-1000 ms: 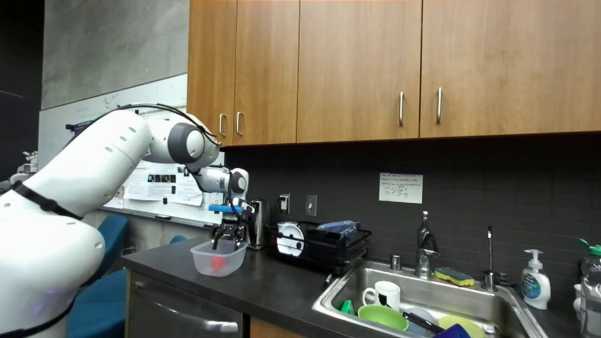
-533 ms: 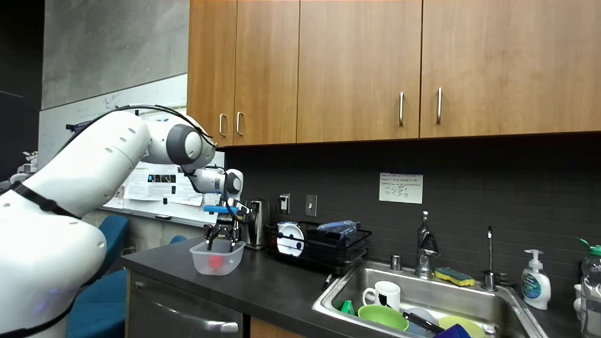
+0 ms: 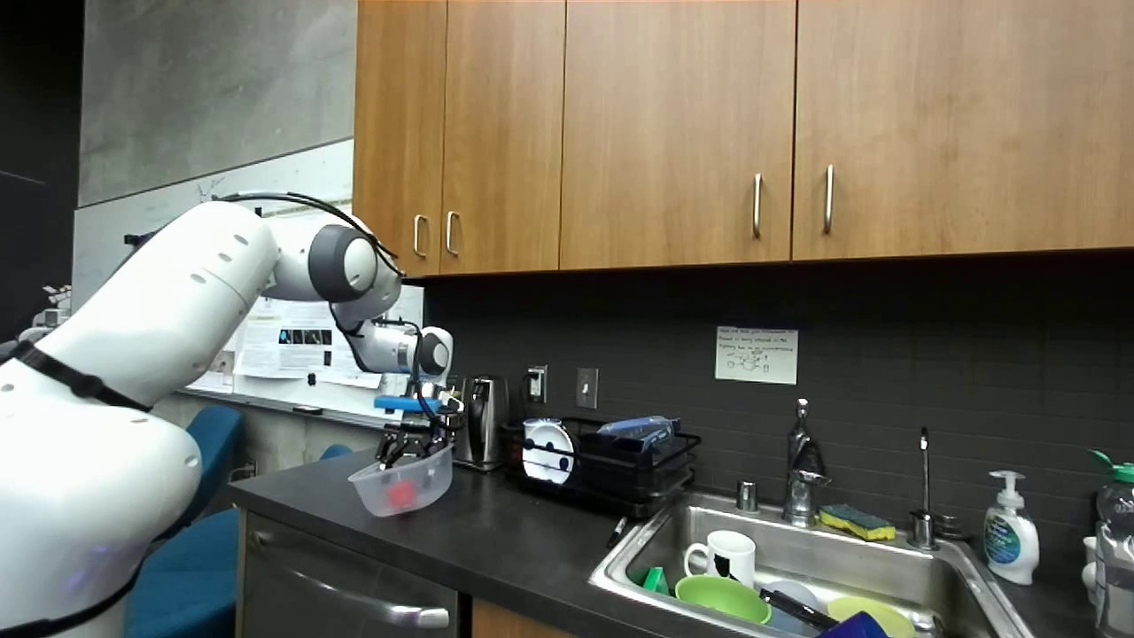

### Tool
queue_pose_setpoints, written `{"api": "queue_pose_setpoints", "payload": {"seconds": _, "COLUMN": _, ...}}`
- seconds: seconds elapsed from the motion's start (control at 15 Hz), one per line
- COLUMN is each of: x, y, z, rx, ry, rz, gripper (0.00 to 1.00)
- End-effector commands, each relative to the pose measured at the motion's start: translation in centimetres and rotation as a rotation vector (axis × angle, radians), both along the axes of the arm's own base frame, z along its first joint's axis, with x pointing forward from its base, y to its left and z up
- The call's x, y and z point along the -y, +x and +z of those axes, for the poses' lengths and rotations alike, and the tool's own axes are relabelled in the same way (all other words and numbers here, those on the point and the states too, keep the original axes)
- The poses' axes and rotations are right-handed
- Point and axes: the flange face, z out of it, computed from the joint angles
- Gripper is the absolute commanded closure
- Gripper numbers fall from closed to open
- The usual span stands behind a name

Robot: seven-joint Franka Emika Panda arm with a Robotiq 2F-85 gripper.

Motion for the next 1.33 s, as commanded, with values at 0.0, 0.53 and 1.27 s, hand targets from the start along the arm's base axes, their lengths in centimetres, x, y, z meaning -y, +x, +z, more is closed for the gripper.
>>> {"api": "queue_pose_setpoints", "payload": {"seconds": 0.0, "x": 0.6, "y": -3.8, "z": 0.4, "rx": 0.009, "ry": -0.02, "rz": -0.047, "gripper": 0.0}}
{"api": "queue_pose_setpoints", "payload": {"seconds": 0.53, "x": 1.6, "y": -8.6, "z": 1.4, "rx": 0.014, "ry": -0.03, "rz": -0.068, "gripper": 0.0}}
{"api": "queue_pose_setpoints", "payload": {"seconds": 1.27, "x": -1.5, "y": -7.9, "z": 3.0, "rx": 0.028, "ry": -0.003, "rz": 0.03, "gripper": 0.0}}
